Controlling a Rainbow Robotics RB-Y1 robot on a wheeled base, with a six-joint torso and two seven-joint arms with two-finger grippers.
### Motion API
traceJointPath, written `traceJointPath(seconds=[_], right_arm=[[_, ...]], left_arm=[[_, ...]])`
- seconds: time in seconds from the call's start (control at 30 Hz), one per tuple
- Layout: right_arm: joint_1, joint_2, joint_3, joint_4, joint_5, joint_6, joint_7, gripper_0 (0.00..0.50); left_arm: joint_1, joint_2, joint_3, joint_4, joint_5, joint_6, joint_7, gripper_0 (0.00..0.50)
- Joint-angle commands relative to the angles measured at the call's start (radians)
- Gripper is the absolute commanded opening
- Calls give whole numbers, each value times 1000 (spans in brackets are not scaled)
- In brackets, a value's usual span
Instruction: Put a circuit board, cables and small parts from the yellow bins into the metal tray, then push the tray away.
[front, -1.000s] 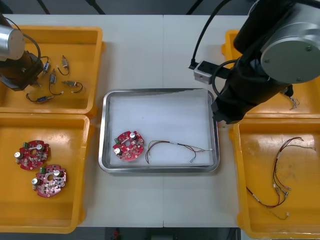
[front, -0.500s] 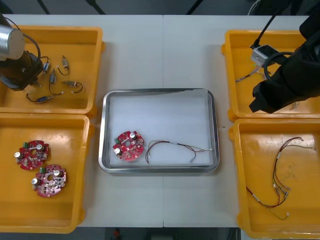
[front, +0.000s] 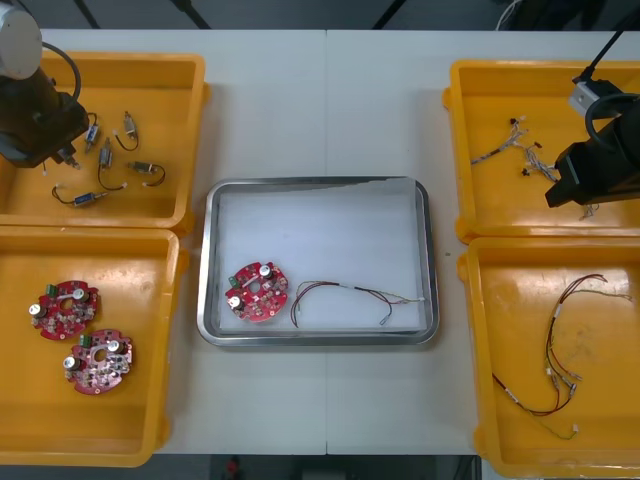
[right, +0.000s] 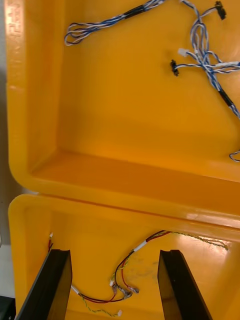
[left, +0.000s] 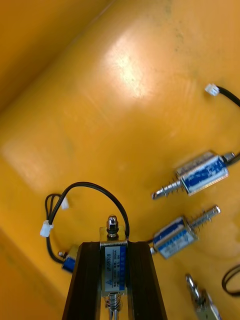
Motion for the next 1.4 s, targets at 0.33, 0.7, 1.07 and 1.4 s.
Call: traceJointPath(seconds=[0.33,0.7,1.07,1.4], right_arm=[[-99,-49,-10,209,43,-42,-21,500],[-286,-44,148,456,106,-140,-222,500],[-417,14,165,708,186,-235,-481,500],[-476,99,165,944,264,-410,-661,500]], left_arm=[[-55,119,106,-264,115,217,-71,0],[-14,126,156,-508,171,327,10,0],[67,62,192,-732,146,346,210,0],[138,-67,192,-826,28,344,331,0]])
